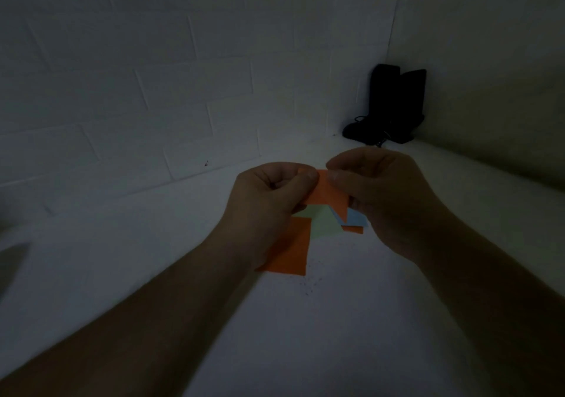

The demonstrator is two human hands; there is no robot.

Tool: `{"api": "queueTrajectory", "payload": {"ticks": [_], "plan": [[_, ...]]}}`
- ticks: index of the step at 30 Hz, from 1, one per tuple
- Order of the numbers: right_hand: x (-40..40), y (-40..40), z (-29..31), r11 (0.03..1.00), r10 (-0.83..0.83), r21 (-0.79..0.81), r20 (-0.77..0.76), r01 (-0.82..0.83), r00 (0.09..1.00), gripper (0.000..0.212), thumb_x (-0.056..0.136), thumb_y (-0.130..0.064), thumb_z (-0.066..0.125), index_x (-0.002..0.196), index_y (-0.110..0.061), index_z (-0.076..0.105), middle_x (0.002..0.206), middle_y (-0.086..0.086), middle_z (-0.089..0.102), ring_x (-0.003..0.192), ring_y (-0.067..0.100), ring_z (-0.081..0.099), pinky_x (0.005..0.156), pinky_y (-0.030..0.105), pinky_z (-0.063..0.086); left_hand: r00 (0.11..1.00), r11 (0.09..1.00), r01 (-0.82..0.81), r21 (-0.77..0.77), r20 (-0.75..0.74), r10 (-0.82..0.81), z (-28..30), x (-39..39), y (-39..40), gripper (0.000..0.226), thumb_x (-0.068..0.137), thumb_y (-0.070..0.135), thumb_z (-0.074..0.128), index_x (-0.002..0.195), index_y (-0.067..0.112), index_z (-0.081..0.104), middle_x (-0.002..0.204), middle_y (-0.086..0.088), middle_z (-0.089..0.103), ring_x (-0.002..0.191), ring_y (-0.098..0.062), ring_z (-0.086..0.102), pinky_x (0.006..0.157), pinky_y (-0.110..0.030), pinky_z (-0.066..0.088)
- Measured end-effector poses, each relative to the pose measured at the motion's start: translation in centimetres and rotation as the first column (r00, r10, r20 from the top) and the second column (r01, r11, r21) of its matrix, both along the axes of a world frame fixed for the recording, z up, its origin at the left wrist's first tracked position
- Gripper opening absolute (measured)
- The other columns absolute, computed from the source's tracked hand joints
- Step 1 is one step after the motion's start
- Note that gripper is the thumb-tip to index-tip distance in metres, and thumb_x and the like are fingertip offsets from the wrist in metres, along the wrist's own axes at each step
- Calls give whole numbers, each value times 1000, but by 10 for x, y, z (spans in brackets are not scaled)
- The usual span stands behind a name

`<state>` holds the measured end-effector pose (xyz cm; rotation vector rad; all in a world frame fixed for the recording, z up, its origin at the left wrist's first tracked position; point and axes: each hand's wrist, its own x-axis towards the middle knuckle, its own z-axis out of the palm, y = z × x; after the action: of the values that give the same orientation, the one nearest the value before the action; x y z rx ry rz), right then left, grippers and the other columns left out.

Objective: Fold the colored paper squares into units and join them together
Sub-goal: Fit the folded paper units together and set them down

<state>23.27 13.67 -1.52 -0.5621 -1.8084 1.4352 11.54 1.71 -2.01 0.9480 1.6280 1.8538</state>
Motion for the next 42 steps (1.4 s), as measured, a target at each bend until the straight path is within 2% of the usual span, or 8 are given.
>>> {"api": "queueTrajectory", "payload": {"ticks": [4,8,12,16,19,27,31,42], "plan": [[-1,-7,1,998,53,46,-61,-50,997,25,87,-1,72,92,-26,72,81,-6,76,73,8,70,64,23,57,994,1000,22,11,110,-23,0,3,3,13,97,12,67,88,11,76,77,-2,76,72,-9,71,81,-32,62],[-2,-7,-2,999,37,43,-99,-33,994,26,88,0,71,99,-24,71,83,3,75,76,16,69,66,30,56,986,998,34,51,162,-41,1,3,2,11,96,9,67,91,6,75,77,-5,76,70,-10,73,68,-24,61],[-2,-6,-2,1000,19,-15,-84,-20,996,29,88,-8,72,109,-28,67,84,2,77,76,16,73,65,27,59,982,998,18,60,186,-29,2,3,2,7,94,8,70,91,4,75,80,-9,77,73,-16,74,69,-24,60],[-2,-4,-1,991,21,-128,-118,-36,993,36,85,-9,76,115,-26,66,90,5,78,86,21,75,78,39,62,976,998,14,64,218,-27,4,3,1,8,93,7,70,93,1,75,81,-12,77,72,-18,74,66,-24,59],[-2,-4,-1,985,31,-163,-131,-52,991,39,84,-8,75,119,-23,65,90,5,78,87,21,75,77,36,61,969,998,23,65,243,-38,4,4,0,10,95,8,68,90,3,75,78,-10,77,69,-15,74,64,-23,58],[3,0,6,957,83,-263,-159,-124,984,26,89,-3,68,111,-17,65,76,-2,76,79,12,75,65,26,60,964,1000,2,16,267,-7,4,-1,2,8,93,11,72,88,7,76,81,-7,78,74,-15,75,74,-27,63],[2,1,4,974,42,-217,-120,-68,992,26,86,-8,72,109,-19,66,71,0,74,79,16,76,70,29,62,964,1000,10,20,264,-15,5,-4,1,8,91,8,73,95,2,76,83,-10,78,74,-17,75,70,-24,61],[1,0,3,996,-21,-85,-62,16,998,29,86,-11,75,112,-20,66,68,0,74,72,12,75,61,20,58,969,1000,22,10,246,-24,6,-5,-2,10,91,6,72,98,-1,75,80,-12,77,67,-17,75,63,-24,59]]}}
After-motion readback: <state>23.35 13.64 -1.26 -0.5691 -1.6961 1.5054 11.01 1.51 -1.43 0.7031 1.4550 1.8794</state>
